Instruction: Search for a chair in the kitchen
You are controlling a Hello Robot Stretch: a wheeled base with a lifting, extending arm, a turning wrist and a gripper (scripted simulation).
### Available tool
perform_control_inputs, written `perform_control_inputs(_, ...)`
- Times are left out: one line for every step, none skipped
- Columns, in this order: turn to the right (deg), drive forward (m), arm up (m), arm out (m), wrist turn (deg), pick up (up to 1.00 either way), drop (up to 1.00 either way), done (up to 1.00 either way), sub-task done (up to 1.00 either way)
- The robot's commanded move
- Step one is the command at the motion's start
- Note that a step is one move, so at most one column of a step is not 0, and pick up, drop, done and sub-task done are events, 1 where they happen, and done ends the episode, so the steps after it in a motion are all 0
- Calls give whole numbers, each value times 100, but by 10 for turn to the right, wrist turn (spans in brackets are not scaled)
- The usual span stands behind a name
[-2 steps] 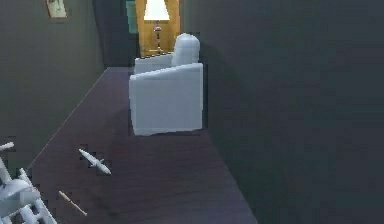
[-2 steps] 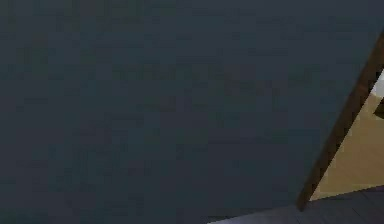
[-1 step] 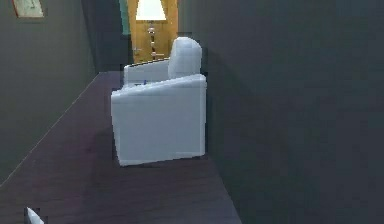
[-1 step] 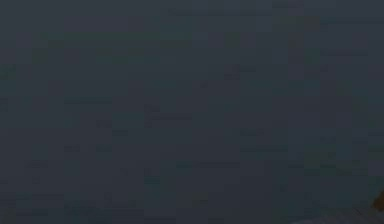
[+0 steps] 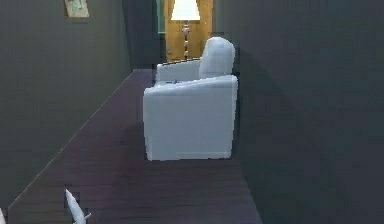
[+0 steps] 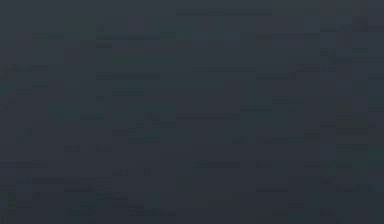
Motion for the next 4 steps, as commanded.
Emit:
perform_control_inputs(0, 100, 0, 0, 0, 0, 0, 0, 0)
perform_control_inputs(-240, 0, 0, 0, 0, 0, 0, 0, 0)
perform_control_inputs(0, 5, 0, 0, 0, 0, 0, 0, 0)
perform_control_inputs(-330, 0, 0, 0, 0, 0, 0, 0, 0)
